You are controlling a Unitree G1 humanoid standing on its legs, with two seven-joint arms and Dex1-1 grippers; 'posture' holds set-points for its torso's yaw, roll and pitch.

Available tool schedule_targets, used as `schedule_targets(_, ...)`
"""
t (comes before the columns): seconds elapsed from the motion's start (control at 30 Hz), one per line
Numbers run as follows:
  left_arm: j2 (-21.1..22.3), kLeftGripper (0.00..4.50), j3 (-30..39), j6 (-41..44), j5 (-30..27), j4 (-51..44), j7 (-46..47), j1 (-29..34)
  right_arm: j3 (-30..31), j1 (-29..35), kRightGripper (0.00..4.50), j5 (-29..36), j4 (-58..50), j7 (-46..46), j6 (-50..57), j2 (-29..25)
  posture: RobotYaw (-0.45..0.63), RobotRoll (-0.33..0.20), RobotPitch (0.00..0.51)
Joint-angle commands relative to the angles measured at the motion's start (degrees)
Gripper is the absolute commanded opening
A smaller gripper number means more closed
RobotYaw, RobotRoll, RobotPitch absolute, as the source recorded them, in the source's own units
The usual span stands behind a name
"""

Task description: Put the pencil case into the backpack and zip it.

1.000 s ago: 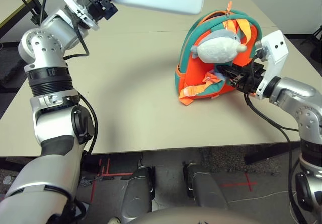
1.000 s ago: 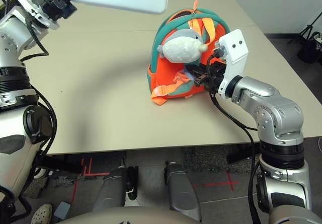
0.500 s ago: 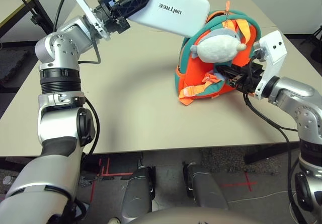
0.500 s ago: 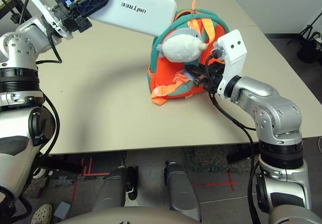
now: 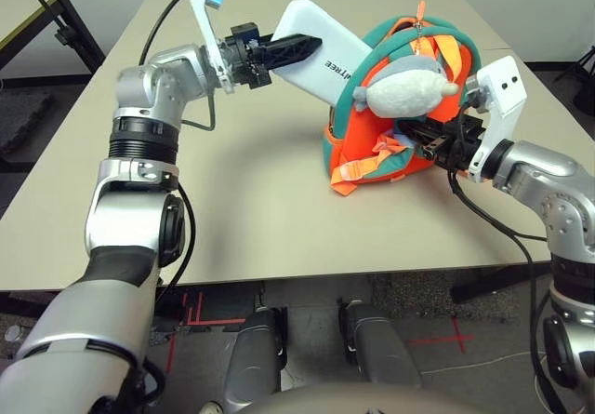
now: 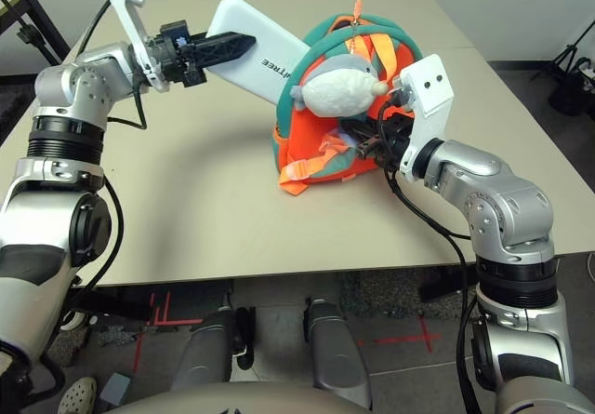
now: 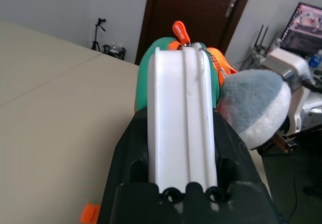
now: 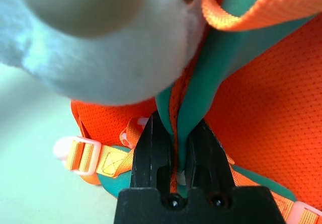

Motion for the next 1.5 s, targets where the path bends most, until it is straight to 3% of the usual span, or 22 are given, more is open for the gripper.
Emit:
schedule_targets(0.03,-3.6,1.33,-0.7,-6.2,3.5,7.3,-1.3,-3.4,1.7,-0.4,0.09,-0.6,0.4,0.5,-0.2,0.4,-0.22,0.000,0.114)
schedule_targets(0.27,-9.9,1.33,1.0,-13.9,7.9,18.5,2.5,-5.7,2.2,-0.8,0.09,-1.3,0.6,0.6,-0.6,0.8,-0.23,0.000,0.110)
schedule_targets(0.4,-11.2,1.33,2.7,-15.6,8.6,20.2,5.5,-5.6,2.3,-0.7,0.09,-1.6,0.2,0.5,-0.5,1.0,-0.24,0.000,0.111)
schedule_targets(0.43,-11.1,2.08,3.3,-15.2,8.4,20.1,5.3,-5.8,2.2,-0.6,0.09,-1.7,0.1,0.5,-0.5,1.1,-0.24,0.000,0.111)
schedule_targets(0.5,-10.3,2.68,4.7,-13.9,7.4,19.2,4.0,-6.5,2.2,-0.5,0.09,-1.8,-0.1,0.5,-0.4,1.1,-0.24,0.000,0.112)
schedule_targets(0.63,-7.5,4.31,8.0,-10.5,5.5,17.0,2.6,-7.6,2.2,-0.2,0.09,-1.9,-0.2,0.6,-0.5,1.2,-0.23,0.000,0.113)
schedule_targets(0.67,-6.5,4.50,8.7,-10.0,5.4,16.3,2.6,-7.6,2.3,-0.1,0.09,-1.9,-0.1,0.6,-0.5,1.3,-0.23,0.000,0.113)
schedule_targets(0.93,-0.9,4.50,9.9,-1.2,3.1,3.3,1.1,-3.8,2.7,-0.3,0.09,-2.1,0.8,0.9,-1.1,1.6,-0.21,0.000,0.113)
schedule_targets(1.2,2.4,4.50,7.1,8.7,1.7,-14.3,2.3,5.9,3.0,-0.2,0.09,-2.5,1.5,1.1,-1.8,1.9,-0.21,0.000,0.111)
schedule_targets(1.3,3.2,3.91,6.3,11.2,1.5,-18.2,3.2,9.2,3.0,-0.2,0.09,-2.7,1.7,1.3,-1.9,2.0,-0.20,0.000,0.108)
schedule_targets(1.5,2.9,1.50,4.3,11.9,1.7,-21.8,4.9,12.2,3.2,-0.4,0.09,-2.9,2.0,1.6,-2.1,2.0,-0.20,0.000,0.108)
